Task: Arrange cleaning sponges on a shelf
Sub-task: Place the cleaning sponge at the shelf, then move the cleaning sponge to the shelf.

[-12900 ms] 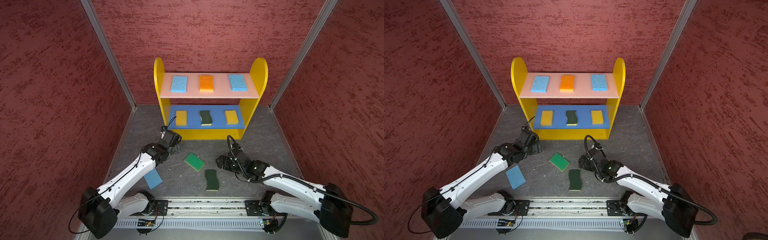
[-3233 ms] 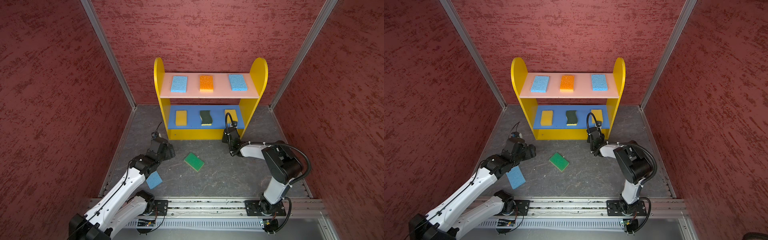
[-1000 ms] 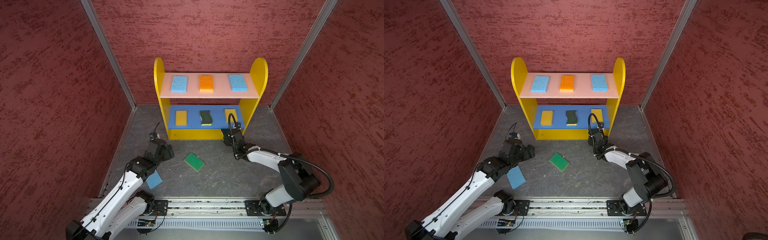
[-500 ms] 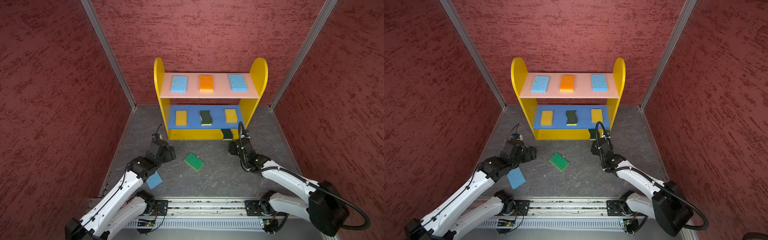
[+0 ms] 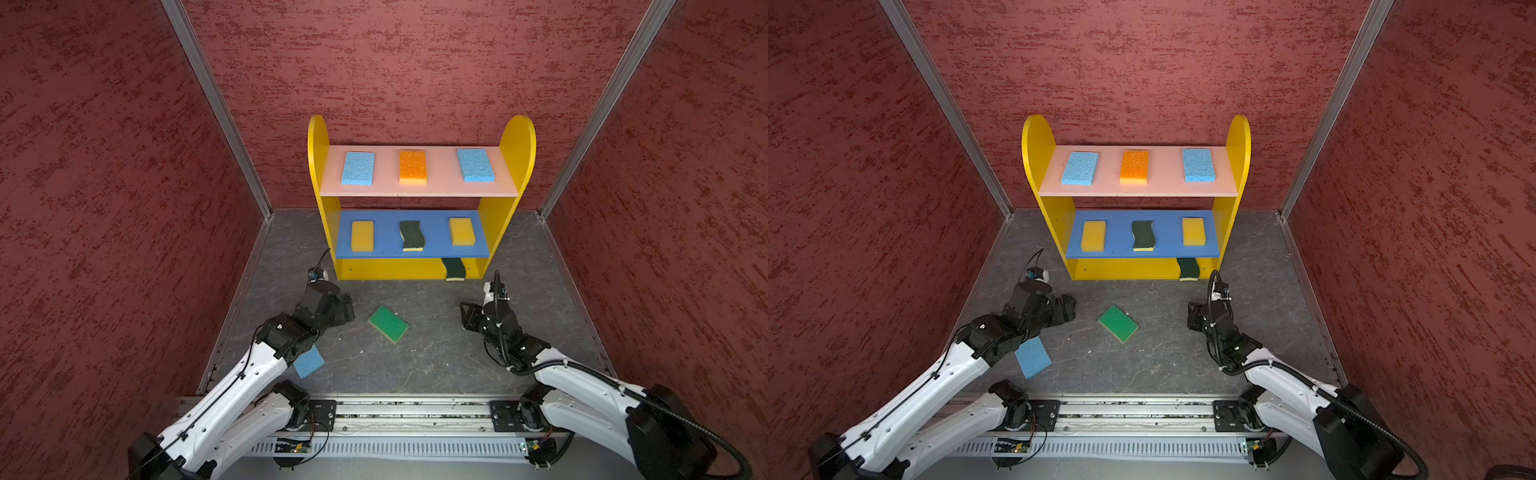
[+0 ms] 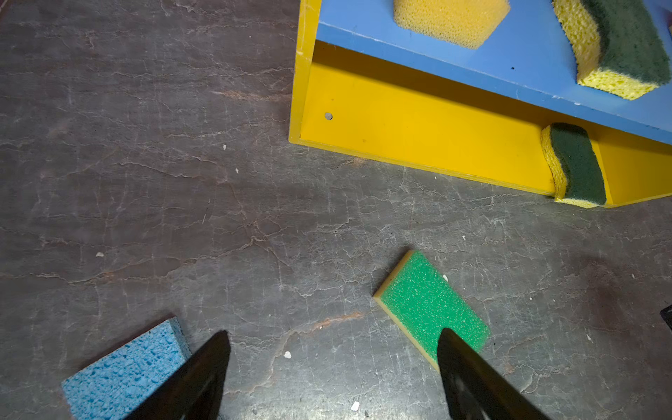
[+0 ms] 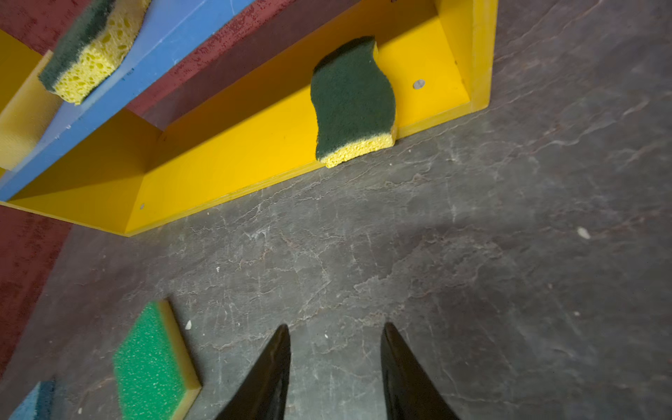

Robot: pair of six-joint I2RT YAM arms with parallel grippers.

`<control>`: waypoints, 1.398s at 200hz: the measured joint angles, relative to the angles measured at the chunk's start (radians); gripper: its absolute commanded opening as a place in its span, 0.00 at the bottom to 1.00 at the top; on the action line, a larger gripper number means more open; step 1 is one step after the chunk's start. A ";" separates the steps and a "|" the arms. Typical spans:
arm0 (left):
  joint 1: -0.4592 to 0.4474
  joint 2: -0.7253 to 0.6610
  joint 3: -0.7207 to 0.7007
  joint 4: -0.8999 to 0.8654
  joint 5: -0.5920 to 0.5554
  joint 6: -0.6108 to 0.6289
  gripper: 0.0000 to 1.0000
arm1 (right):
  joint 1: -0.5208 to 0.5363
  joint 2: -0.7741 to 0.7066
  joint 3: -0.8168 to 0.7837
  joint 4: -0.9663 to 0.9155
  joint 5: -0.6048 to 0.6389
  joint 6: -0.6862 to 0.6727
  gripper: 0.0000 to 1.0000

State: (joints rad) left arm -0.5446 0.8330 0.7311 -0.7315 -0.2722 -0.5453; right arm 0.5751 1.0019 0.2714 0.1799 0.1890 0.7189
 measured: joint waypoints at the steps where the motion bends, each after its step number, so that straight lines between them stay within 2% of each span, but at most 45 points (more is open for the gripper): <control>1: 0.000 0.000 0.000 0.000 0.000 0.000 0.90 | 0.000 0.001 0.000 0.002 -0.001 0.001 0.37; 10: 0.000 0.000 0.000 0.002 -0.002 0.000 0.90 | -0.002 0.012 0.000 0.026 -0.009 0.010 0.31; 22: 0.000 0.000 0.000 0.010 -0.006 0.000 0.90 | -0.006 0.031 -0.003 0.074 -0.021 0.021 0.19; 52: 0.000 0.014 0.000 0.029 -0.017 0.000 0.90 | -0.013 0.095 -0.036 0.188 -0.043 0.035 0.00; 190: 0.000 0.040 0.000 0.054 -0.021 0.000 0.90 | -0.099 0.341 -0.135 0.626 -0.161 0.089 0.00; 279: 0.000 0.046 -0.001 0.060 -0.023 0.000 0.90 | -0.124 0.652 -0.171 0.965 -0.221 0.165 0.00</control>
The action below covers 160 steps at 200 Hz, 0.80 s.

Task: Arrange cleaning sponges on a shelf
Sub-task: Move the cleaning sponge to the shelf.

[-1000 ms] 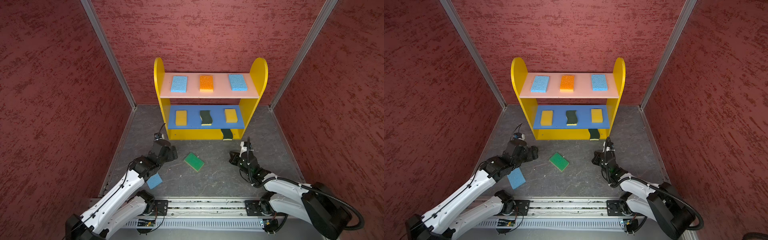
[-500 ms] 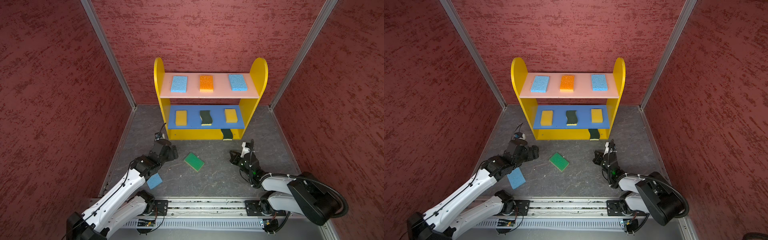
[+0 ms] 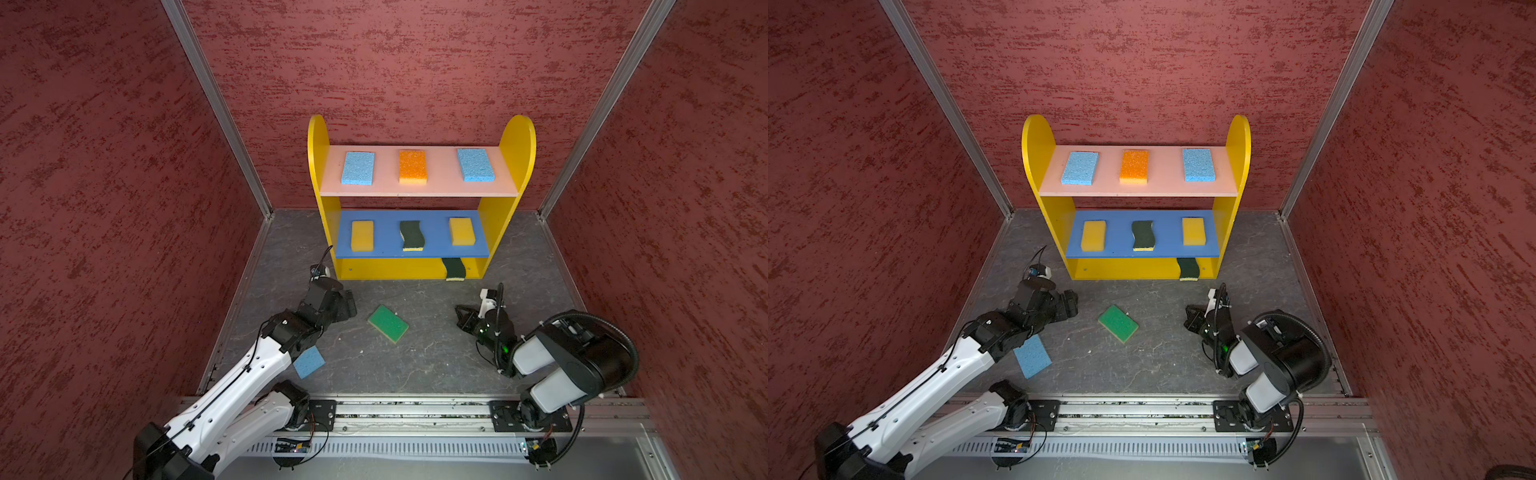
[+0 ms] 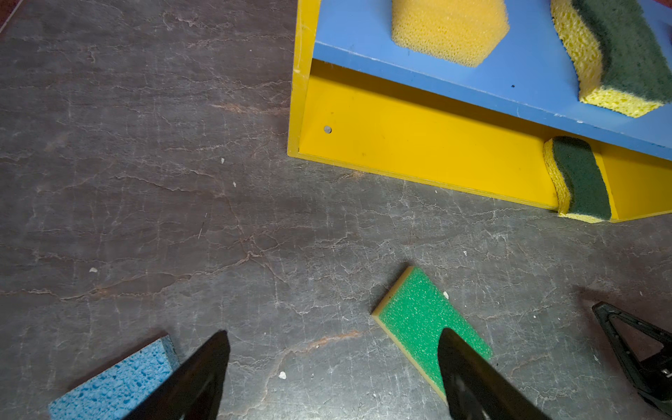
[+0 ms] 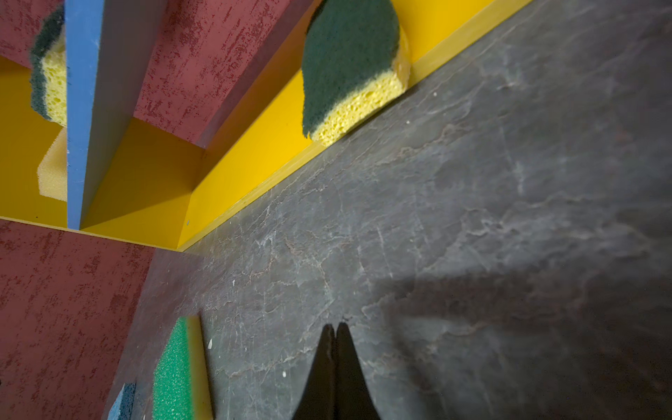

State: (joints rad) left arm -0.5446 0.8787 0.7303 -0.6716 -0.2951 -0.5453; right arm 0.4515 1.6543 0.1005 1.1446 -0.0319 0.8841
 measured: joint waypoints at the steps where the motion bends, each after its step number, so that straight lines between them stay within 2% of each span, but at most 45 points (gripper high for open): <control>1: 0.000 0.000 0.000 0.000 0.000 0.000 0.90 | -0.001 0.005 0.000 0.006 -0.002 0.002 0.00; 76: 0.000 0.005 -0.009 0.001 -0.008 0.000 0.90 | -0.032 0.262 -0.003 0.377 -0.028 0.116 0.00; 160: 0.011 0.017 -0.013 0.018 -0.021 -0.004 0.91 | -0.048 0.298 0.056 0.382 -0.023 0.222 0.00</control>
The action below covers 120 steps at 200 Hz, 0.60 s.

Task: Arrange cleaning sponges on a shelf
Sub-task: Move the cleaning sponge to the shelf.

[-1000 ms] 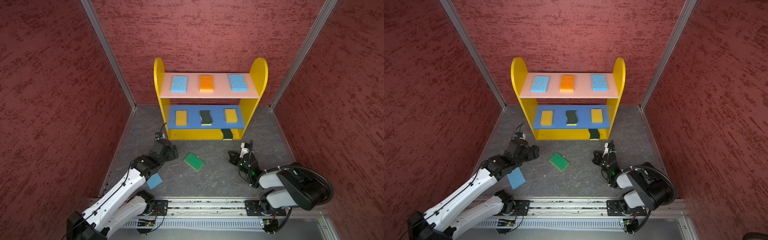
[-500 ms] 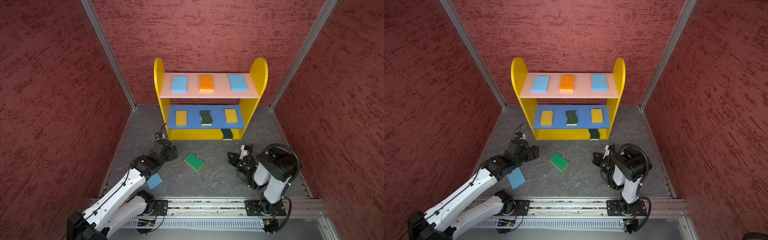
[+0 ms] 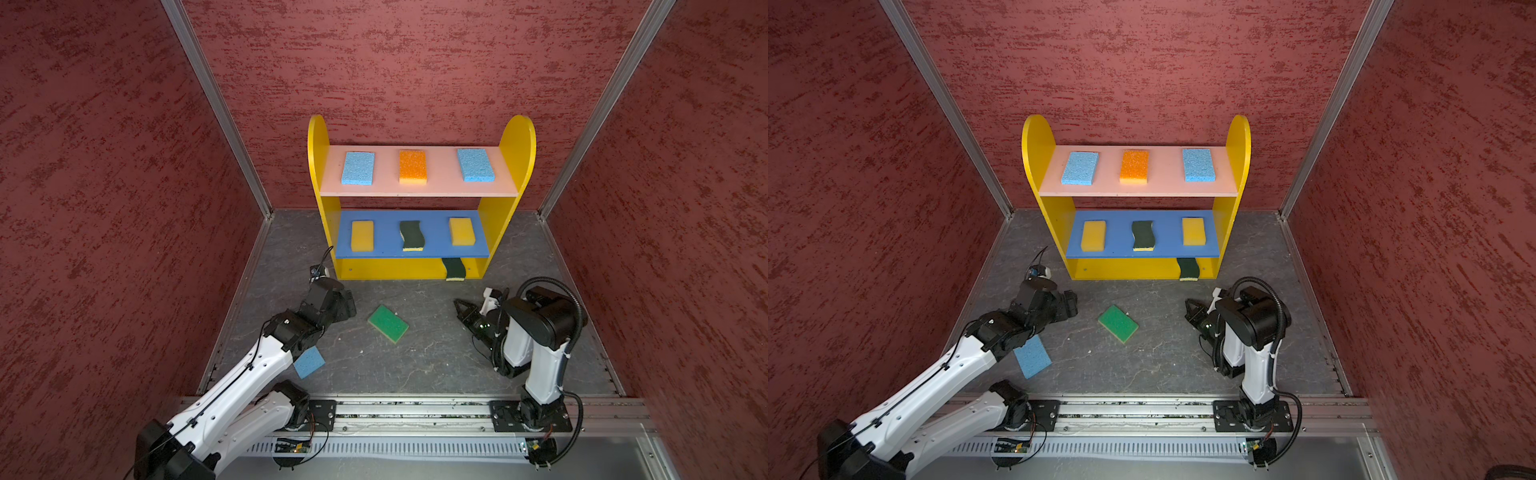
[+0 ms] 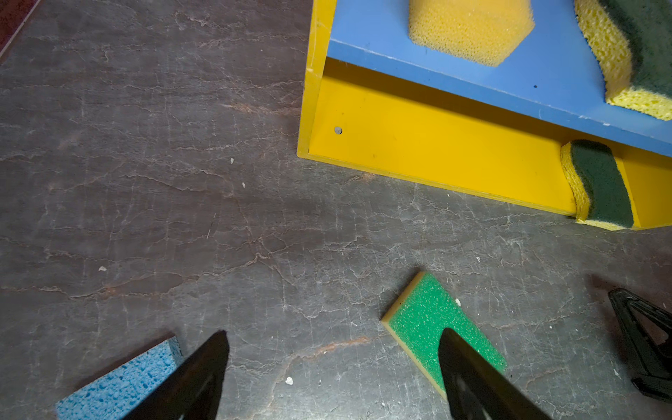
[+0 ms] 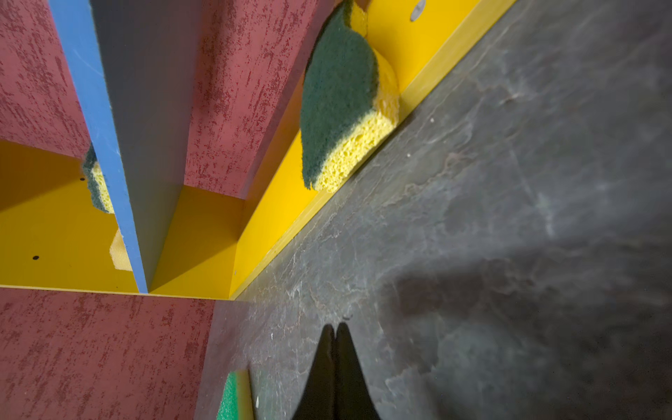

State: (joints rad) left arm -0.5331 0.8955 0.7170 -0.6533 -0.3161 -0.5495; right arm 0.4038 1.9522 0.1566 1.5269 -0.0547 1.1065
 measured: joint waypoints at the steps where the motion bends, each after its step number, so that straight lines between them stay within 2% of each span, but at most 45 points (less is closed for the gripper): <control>1: 0.000 0.000 0.000 0.000 0.000 0.000 0.91 | 0.000 0.001 0.001 0.000 0.000 0.001 0.00; 120: 0.032 0.019 -0.034 0.048 0.029 0.000 0.91 | -0.001 0.048 0.076 0.001 0.092 0.077 0.00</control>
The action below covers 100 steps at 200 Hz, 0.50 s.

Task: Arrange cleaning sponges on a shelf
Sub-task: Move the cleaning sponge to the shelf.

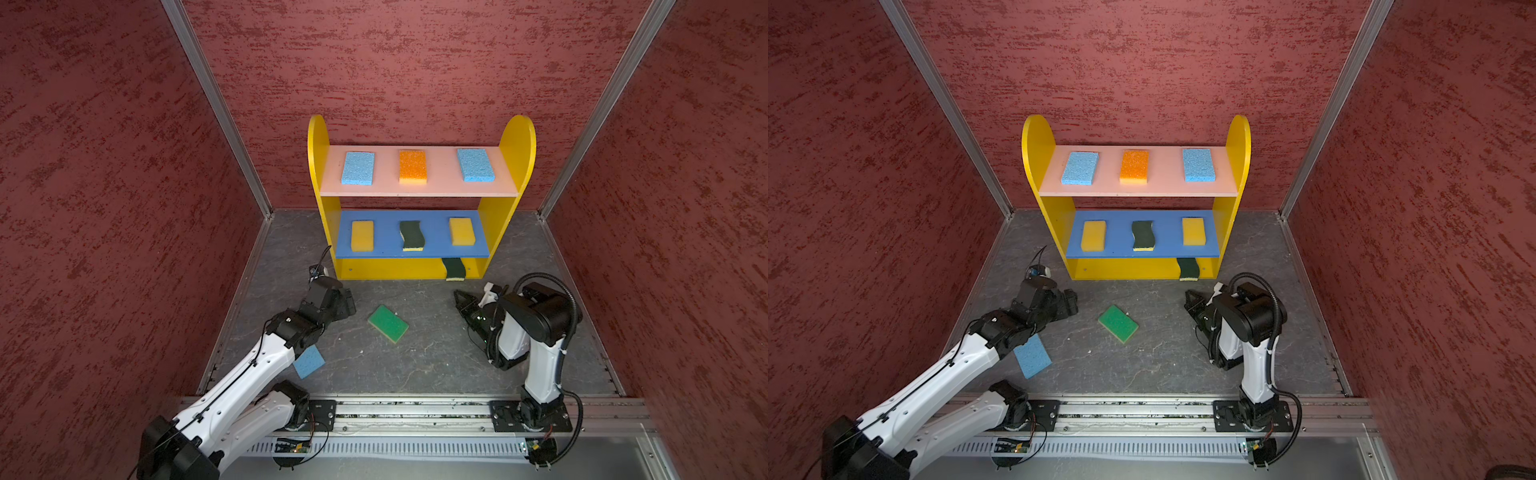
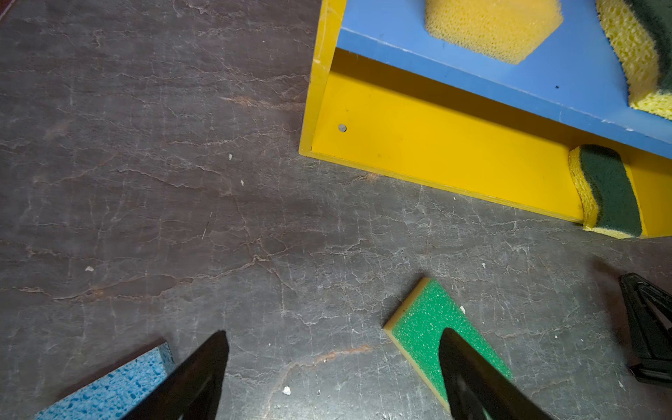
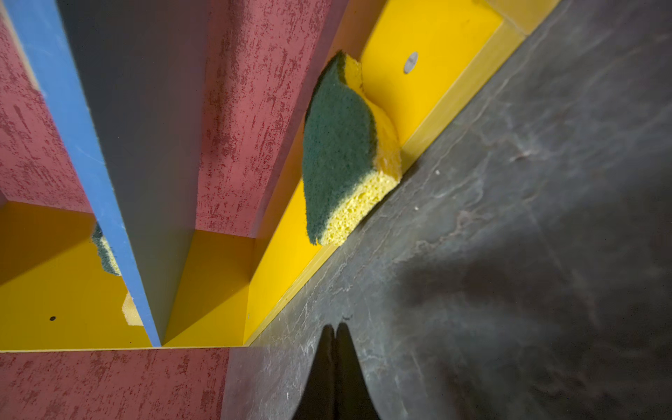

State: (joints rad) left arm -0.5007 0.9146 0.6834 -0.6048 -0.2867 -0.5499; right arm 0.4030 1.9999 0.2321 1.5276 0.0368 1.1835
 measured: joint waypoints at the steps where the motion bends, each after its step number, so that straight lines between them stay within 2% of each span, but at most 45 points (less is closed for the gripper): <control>1: 0.000 0.000 0.000 0.000 0.000 0.000 0.91 | 0.000 0.001 0.001 0.000 0.000 0.001 0.00; 100: 0.014 0.035 -0.011 0.053 0.023 -0.003 0.91 | 0.000 0.050 0.082 0.001 0.062 0.021 0.00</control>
State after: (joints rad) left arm -0.4870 0.9501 0.6727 -0.5518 -0.2634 -0.5533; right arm 0.4030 2.0499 0.3141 1.5284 0.0990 1.2049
